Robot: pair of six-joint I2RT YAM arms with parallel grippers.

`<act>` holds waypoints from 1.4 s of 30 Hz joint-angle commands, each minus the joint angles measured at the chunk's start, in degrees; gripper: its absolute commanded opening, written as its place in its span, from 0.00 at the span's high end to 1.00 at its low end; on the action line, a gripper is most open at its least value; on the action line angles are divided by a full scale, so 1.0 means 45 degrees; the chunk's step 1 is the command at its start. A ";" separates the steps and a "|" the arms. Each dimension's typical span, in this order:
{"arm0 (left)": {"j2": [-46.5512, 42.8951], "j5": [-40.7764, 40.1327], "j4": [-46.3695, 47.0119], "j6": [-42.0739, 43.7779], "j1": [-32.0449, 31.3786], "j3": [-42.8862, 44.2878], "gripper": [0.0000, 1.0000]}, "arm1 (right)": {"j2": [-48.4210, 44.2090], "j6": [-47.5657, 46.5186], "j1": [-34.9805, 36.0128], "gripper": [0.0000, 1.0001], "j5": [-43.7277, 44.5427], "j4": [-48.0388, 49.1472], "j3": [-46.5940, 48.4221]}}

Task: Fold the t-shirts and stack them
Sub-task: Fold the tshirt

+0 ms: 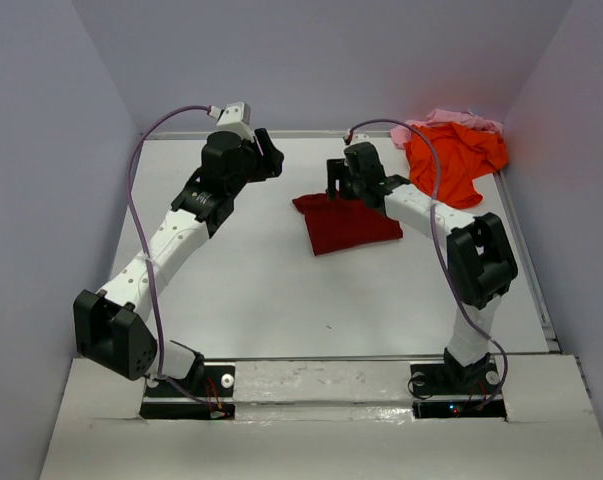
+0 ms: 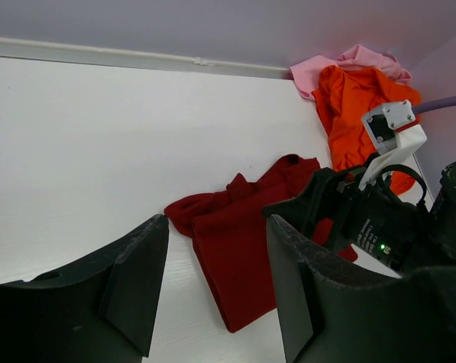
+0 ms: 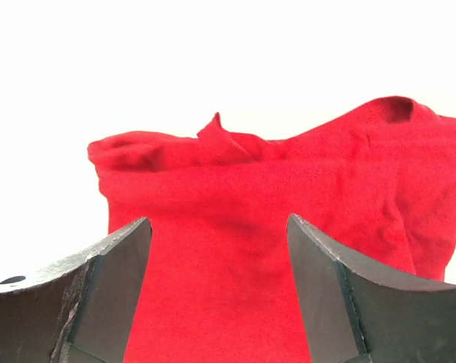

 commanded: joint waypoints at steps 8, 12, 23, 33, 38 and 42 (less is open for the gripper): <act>-0.0095 0.0687 0.0402 -0.0013 0.0197 0.0035 0.36 | 0.1291 0.0172 0.0911 0.23 -0.1819 0.0360 0.1285; -0.0153 0.0552 0.0363 0.0065 0.0236 0.0034 0.36 | 0.1975 0.0269 0.1184 0.23 -0.1820 0.0321 0.1735; -0.0348 0.0572 0.0402 0.0104 0.0236 0.0015 0.36 | 0.3109 0.0191 0.1184 0.23 -0.1684 0.0360 0.1697; -0.0309 0.0767 0.0421 0.0085 0.0236 0.0015 0.36 | 0.0514 -0.0784 0.1184 0.21 -0.0551 0.0029 0.1716; -0.0407 0.0748 0.0441 0.0065 0.0255 -0.0024 0.36 | -0.0835 -0.1137 0.1184 0.21 0.0366 -0.0010 0.1365; -0.0446 0.0748 0.0460 0.0046 0.0236 -0.0043 0.36 | -0.0993 -0.1235 0.1029 0.20 0.1147 -0.0011 0.0975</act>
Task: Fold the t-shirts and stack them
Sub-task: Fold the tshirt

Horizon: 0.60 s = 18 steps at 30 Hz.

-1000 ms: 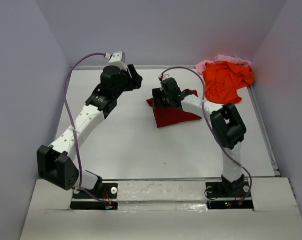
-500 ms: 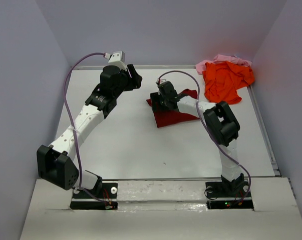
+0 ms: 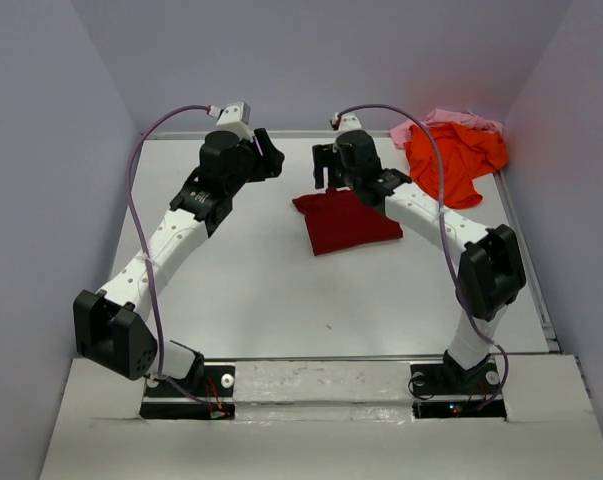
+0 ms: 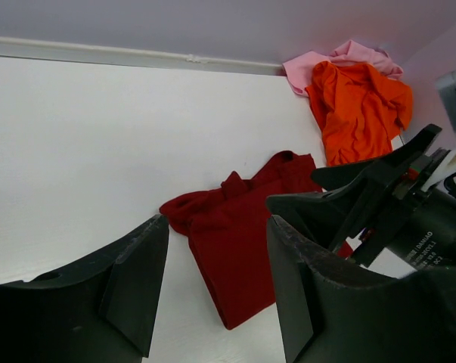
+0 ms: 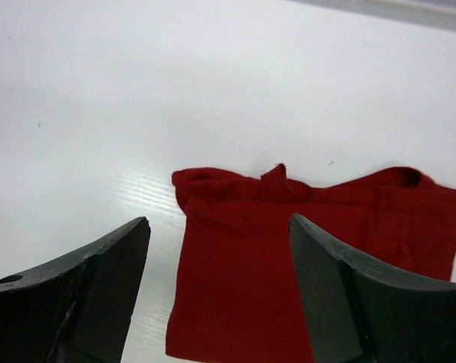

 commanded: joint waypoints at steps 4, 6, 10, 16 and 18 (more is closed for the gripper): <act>-0.0427 0.0281 0.0431 0.0085 0.0052 -0.0029 0.36 | 0.0528 -0.0302 -0.0255 0.21 0.2386 0.0096 -0.0630; -0.0427 0.0242 0.0431 0.0085 0.0051 -0.0029 0.36 | 0.0880 -0.0224 -0.0372 0.20 0.3166 -0.0001 -0.0709; -0.0485 0.0282 0.0431 0.0085 0.0032 -0.0029 0.36 | 0.1935 0.0420 -0.0490 0.20 0.4848 -0.0508 -0.0514; -0.0544 0.0242 0.0431 0.0104 0.0032 -0.0048 0.36 | 0.2893 0.1142 -0.0724 0.20 0.5573 -0.0587 -0.0767; -0.0544 0.0223 0.0431 0.0104 0.0032 -0.0048 0.36 | 0.3088 0.1260 -0.0859 0.20 0.5535 -0.0587 -0.0923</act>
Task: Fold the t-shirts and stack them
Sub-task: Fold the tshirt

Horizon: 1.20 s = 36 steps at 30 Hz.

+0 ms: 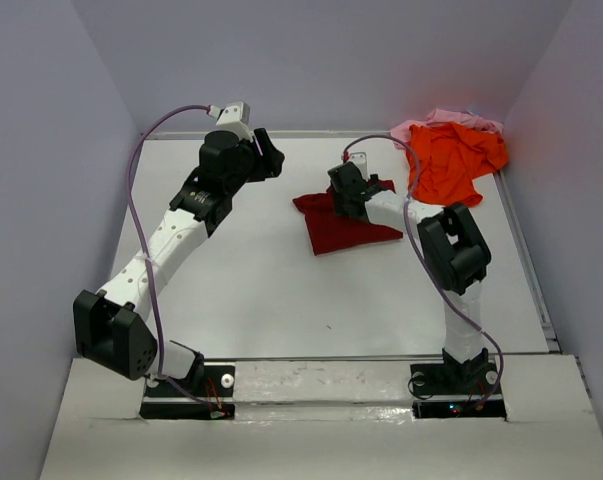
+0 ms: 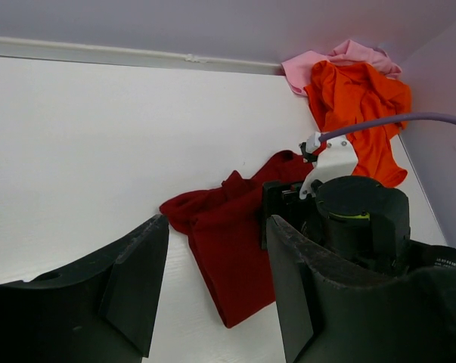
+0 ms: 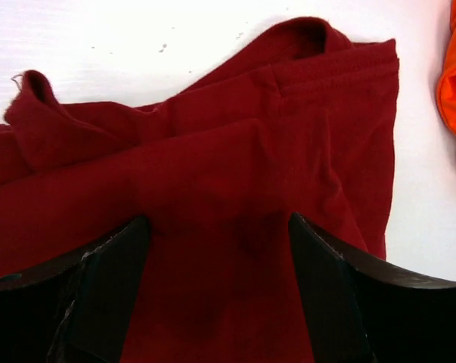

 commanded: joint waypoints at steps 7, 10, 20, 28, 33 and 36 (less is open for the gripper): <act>-0.0500 0.0233 0.0431 0.0061 0.0052 -0.0048 0.36 | 0.1073 0.0878 -0.0610 0.20 -0.0406 -0.0136 0.0252; -0.0519 0.0272 0.0431 0.0041 0.0032 -0.0048 0.36 | 0.1756 0.1460 -0.1409 0.20 -0.2375 -0.0429 0.0876; -0.0519 0.0311 0.0412 0.0080 0.0051 -0.0029 0.36 | 0.3457 0.1523 -0.1723 0.20 -0.2791 -0.1465 0.3494; -0.0422 0.0370 0.0392 0.0099 0.0071 -0.0009 0.36 | 0.1666 0.1330 -0.1723 0.20 -0.2771 -0.1348 0.2775; -0.0285 0.0720 0.0490 0.0002 0.0071 -0.0048 0.36 | -0.0543 -0.0757 -0.1723 0.21 -0.5030 -0.0781 0.2051; -0.0090 0.1052 0.0548 -0.0076 0.0071 -0.0107 0.36 | -0.1677 -0.1539 -0.1723 0.20 -0.6417 -0.1793 0.2341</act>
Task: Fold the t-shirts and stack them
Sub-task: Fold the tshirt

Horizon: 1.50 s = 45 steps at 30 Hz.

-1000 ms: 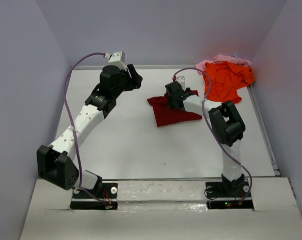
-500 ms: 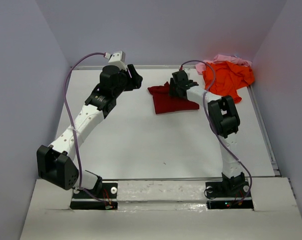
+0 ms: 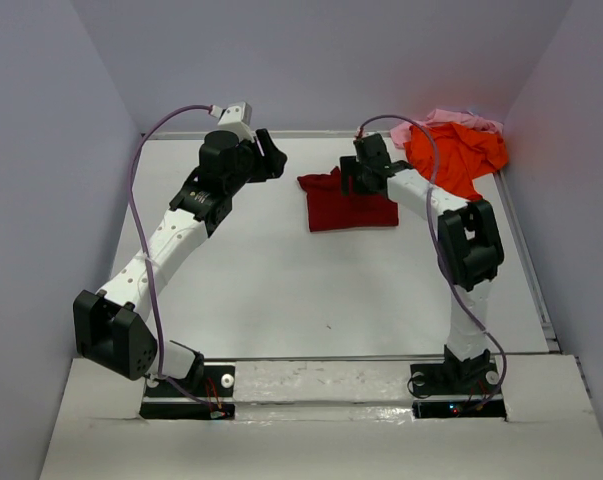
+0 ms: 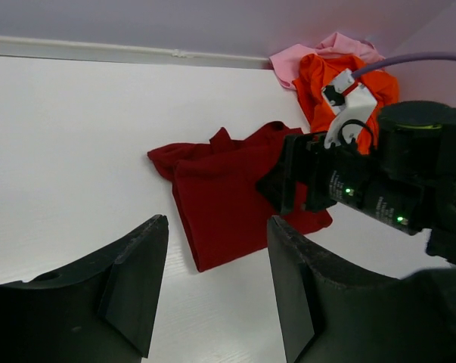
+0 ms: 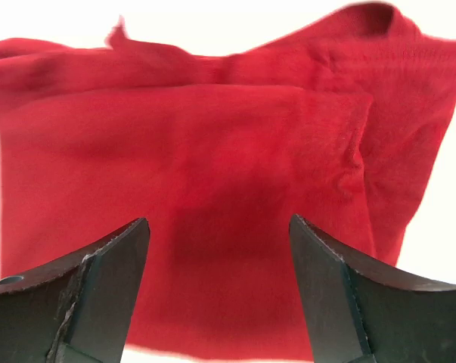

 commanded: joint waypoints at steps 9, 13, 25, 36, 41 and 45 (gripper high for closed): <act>0.0223 0.1198 0.0734 -0.0238 0.0066 -0.0180 0.36 | -0.5205 -0.4503 0.1203 0.18 -0.0583 -0.1649 -0.1998; 0.0398 0.1177 0.0637 -0.0121 0.0066 -0.0122 0.36 | -0.5443 -0.5891 0.2181 0.16 0.0764 -0.1296 -0.3443; 0.0907 0.2994 0.0734 -0.0863 0.0437 -0.0043 0.36 | -0.4270 -0.7415 0.4039 0.15 0.2269 0.0909 -0.5341; 0.0828 0.3033 0.0598 -0.0726 0.0457 0.0073 0.36 | -0.2475 -0.9096 0.4039 0.12 0.2642 0.3099 -0.4406; 0.0692 0.3014 0.0539 -0.0648 0.0437 0.0132 0.36 | -0.1187 -0.9038 0.4039 0.09 0.1997 0.2885 -0.3682; 0.0633 0.2916 0.0500 -0.0570 0.0438 0.0152 0.36 | -0.0755 -0.9018 0.4156 0.09 0.1879 0.3058 -0.3506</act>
